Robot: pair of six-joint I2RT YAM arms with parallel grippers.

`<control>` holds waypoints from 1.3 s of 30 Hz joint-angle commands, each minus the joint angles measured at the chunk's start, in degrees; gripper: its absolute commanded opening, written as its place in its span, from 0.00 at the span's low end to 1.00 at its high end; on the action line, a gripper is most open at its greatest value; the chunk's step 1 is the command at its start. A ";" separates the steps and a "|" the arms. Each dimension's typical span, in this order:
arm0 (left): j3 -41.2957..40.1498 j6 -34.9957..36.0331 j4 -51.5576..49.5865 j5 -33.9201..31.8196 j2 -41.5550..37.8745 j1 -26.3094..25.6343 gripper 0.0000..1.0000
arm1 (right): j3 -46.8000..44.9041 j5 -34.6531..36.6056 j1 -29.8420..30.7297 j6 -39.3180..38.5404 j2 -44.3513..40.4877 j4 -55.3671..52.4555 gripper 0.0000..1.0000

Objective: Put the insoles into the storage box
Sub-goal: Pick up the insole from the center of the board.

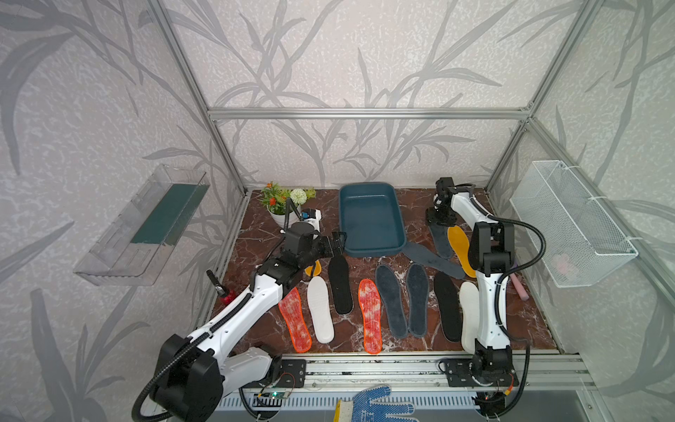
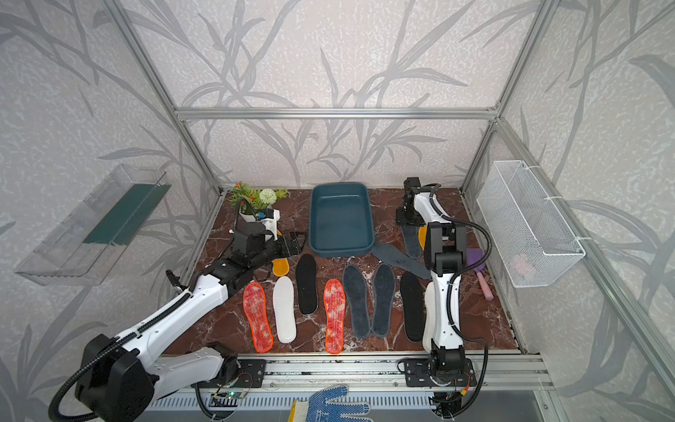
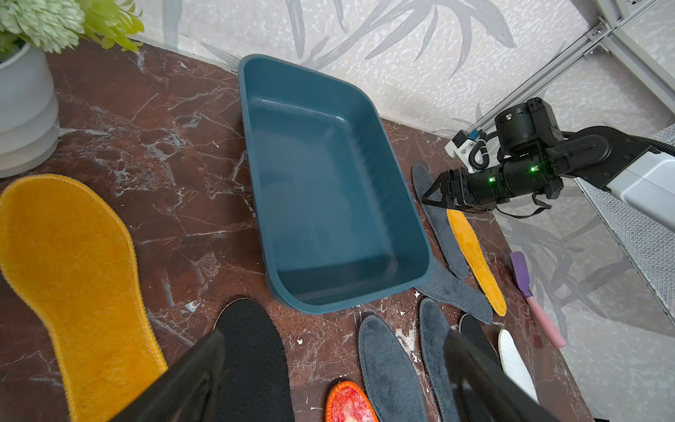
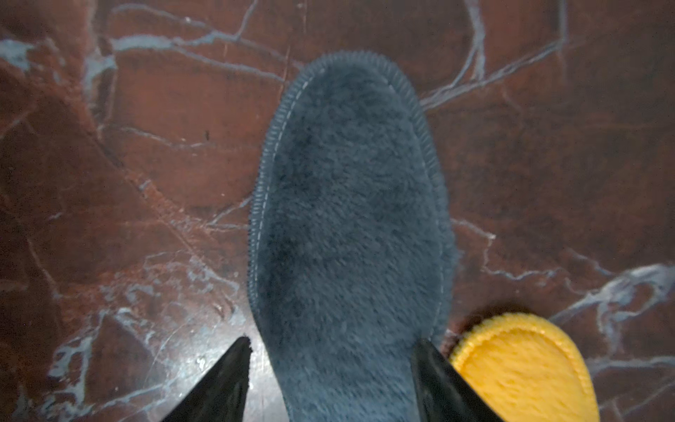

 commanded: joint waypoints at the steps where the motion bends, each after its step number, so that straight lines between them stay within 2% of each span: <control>1: 1.62 0.38 -1.38 -1.22 -1.30 -0.24 0.92 | 1.14 2.31 -0.35 -0.51 -0.27 -2.31 0.74; 2: 1.60 0.38 -1.34 -1.21 -1.21 -0.18 0.92 | 1.14 2.82 -0.35 -0.61 -0.44 -2.29 0.76; 5: 1.60 0.29 -1.39 -1.25 -0.99 -0.27 0.92 | 0.54 3.16 -0.34 -0.72 -1.07 -1.71 0.94; 7: 1.68 0.28 -1.43 -1.27 -0.78 -0.22 0.92 | 0.55 3.20 -0.28 -0.91 -0.97 -1.43 0.97; 14: 1.99 0.33 -1.78 -1.42 -0.77 -0.25 0.92 | 4.02 1.44 -0.30 -1.01 2.28 -2.57 0.97; 22: 2.38 0.55 -2.83 -1.90 -1.06 -0.25 0.92 | 9.75 -0.10 -0.32 -0.08 7.36 -6.45 0.90; 26: 2.45 0.71 -3.29 -2.21 -1.24 -0.24 0.92 | 10.64 -0.70 -0.35 0.66 8.29 -7.42 0.77; 29: 2.33 0.69 -3.39 -2.34 -1.31 -0.25 0.92 | 10.59 -1.41 -0.20 1.01 8.65 -7.54 0.62; 34: 2.37 0.60 -3.42 -2.25 -1.29 -0.25 0.92 | 11.28 -2.47 -0.17 1.20 9.01 -7.89 0.21; 37: 2.51 0.48 -3.31 -2.19 -1.31 -0.24 0.92 | 12.33 -2.70 -0.12 1.29 7.97 -8.12 0.00; 39: 2.63 0.24 -3.08 -2.04 -1.14 -0.18 0.92 | 12.93 -2.70 0.00 1.35 6.73 -8.46 0.00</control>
